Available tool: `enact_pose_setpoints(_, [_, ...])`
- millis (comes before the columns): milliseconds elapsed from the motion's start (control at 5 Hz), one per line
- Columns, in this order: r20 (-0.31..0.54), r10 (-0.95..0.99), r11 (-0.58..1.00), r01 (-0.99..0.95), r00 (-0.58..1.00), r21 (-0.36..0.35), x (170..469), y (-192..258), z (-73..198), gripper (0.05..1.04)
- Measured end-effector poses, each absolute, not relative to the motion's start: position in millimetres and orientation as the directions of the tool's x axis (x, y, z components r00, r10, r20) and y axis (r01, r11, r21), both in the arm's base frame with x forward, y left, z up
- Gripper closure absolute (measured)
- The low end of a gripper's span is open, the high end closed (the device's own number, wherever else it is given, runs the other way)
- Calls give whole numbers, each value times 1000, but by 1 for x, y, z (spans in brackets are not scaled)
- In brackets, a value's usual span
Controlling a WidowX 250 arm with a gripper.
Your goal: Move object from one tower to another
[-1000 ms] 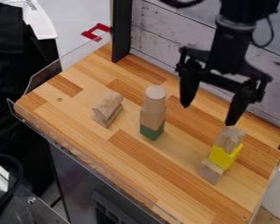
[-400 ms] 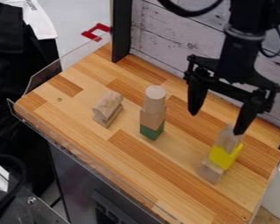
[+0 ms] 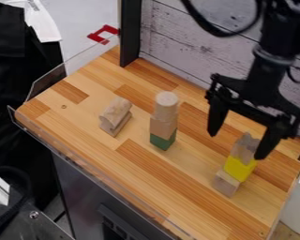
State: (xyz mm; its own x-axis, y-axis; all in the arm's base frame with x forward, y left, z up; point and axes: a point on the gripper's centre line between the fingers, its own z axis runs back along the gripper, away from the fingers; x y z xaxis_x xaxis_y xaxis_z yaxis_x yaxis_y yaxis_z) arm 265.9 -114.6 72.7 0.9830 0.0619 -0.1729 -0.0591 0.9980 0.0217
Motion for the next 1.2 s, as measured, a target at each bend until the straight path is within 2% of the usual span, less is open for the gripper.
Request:
enact_pose_setpoints(200, [-178, 58, 998, -52, 982, 38, 266, -119, 69, 85])
enact_pose_setpoints(400, [-193, 59, 998, -50, 979, 49, 265, -122, 64, 137])
enact_pose_setpoints(800, [-185, 64, 998, -59, 981, 34, 267, -125, 62, 657])
enact_pose_setpoints(1200, [-195, 81, 997, -77, 978, 30, 264, -121, 69, 669])
